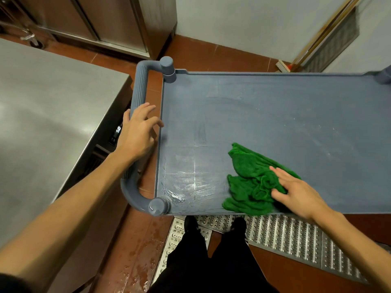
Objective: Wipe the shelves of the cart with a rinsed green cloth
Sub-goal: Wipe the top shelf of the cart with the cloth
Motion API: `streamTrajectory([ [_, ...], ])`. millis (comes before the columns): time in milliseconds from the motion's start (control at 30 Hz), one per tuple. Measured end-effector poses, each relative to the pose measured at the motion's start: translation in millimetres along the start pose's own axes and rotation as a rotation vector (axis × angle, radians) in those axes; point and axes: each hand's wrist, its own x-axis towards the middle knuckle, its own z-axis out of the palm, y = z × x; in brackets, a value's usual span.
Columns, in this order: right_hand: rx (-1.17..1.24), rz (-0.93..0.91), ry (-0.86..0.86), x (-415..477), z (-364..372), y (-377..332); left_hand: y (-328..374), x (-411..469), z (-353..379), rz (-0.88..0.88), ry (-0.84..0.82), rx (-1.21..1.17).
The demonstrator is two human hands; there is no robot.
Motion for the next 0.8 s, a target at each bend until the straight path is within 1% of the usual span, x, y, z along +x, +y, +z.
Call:
streamTrajectory([
  [133,0.115,0.102,0.068,-17,-6,35,1,0,-1,0.013,0.016,-0.044],
  [300,0.276,0.079,0.093,-27,-5,28,0,-3,-1,0.033,0.075,-0.105],
  [367,0.38,0.069,0.118,-33,-9,20,3,-7,-2,0.105,0.102,-0.065],
  [433,0.44,0.048,0.179,-39,-10,15,13,-18,-2,0.251,0.094,-0.019],
  [533,0.333,0.04,0.233,-45,-10,18,28,-46,0,0.522,-0.015,-0.027],
  [600,0.24,0.046,0.188,-42,-10,27,22,-59,-9,0.65,-0.069,-0.112],
  [633,0.205,0.043,0.142,-40,-9,33,15,-62,-15,0.665,-0.089,-0.15],
  [700,0.178,0.03,0.058,-33,-4,44,2,-64,-23,0.626,-0.117,-0.183],
  [800,0.184,0.006,0.061,-24,6,49,-4,-66,-22,0.562,-0.143,-0.223],
])
